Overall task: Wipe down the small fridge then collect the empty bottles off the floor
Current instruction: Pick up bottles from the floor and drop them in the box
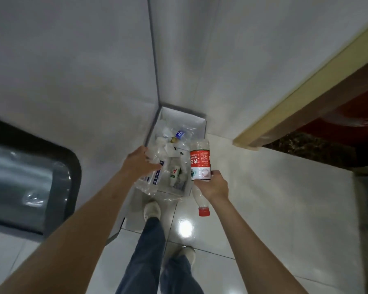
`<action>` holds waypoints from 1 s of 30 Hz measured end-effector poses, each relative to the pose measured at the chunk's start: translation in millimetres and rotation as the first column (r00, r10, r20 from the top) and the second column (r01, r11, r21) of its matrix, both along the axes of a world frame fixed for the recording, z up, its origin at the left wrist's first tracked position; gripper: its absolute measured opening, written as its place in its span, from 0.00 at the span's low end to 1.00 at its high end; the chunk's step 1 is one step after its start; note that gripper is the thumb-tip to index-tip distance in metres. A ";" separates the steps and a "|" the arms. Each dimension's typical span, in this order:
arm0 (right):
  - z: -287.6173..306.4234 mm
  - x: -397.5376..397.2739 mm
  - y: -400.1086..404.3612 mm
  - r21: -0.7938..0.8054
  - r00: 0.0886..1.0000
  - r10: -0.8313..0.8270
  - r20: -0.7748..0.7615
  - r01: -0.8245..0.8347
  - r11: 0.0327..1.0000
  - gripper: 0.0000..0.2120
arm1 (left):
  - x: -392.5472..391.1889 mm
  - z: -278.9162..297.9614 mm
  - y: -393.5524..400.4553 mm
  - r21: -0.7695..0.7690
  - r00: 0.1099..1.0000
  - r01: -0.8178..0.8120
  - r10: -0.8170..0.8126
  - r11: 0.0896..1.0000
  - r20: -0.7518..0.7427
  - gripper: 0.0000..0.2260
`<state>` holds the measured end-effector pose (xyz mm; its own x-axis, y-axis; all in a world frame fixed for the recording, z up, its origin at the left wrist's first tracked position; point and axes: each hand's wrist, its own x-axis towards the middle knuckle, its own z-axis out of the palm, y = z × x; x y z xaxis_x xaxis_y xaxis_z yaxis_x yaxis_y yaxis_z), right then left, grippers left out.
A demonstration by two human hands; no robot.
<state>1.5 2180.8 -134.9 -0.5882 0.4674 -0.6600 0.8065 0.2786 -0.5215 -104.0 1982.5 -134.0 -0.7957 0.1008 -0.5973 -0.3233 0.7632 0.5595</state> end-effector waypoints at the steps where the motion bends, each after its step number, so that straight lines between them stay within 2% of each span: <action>1: -8.8 -8.8 -1.2 -0.003 1.000 -0.016 0.008 0.016 1.000 0.17 | -9.1 -11.0 2.6 -0.016 1.000 0.027 -0.027 1.000 0.017 0.31; 7: -68.6 -66.8 -7.1 0.018 0.996 -0.073 0.057 0.072 0.997 0.20 | -61.2 -81.0 13.2 -0.111 0.983 0.154 -0.142 0.982 0.113 0.27; 11: -123.2 -103.6 -4.7 0.049 0.991 -0.121 0.049 0.119 0.992 0.22 | -92.5 -136.6 19.3 -0.120 0.969 0.209 -0.189 0.971 0.158 0.30; 19: -250.5 -138.5 1.0 0.091 0.993 -0.051 0.106 0.042 0.995 0.26 | -126.4 -244.5 36.9 -0.117 0.969 0.173 -0.148 0.978 0.198 0.35; 25: -337.1 -161.4 6.7 0.070 0.987 -0.014 0.160 0.002 0.998 0.24 | -137.0 -328.1 42.2 -0.165 0.969 0.192 -0.160 0.967 0.188 0.29; 30: -408.9 -166.7 6.7 0.054 0.978 0.043 0.205 -0.056 0.997 0.25 | -133.8 -405.1 43.7 -0.160 0.970 0.125 -0.087 0.979 0.227 0.27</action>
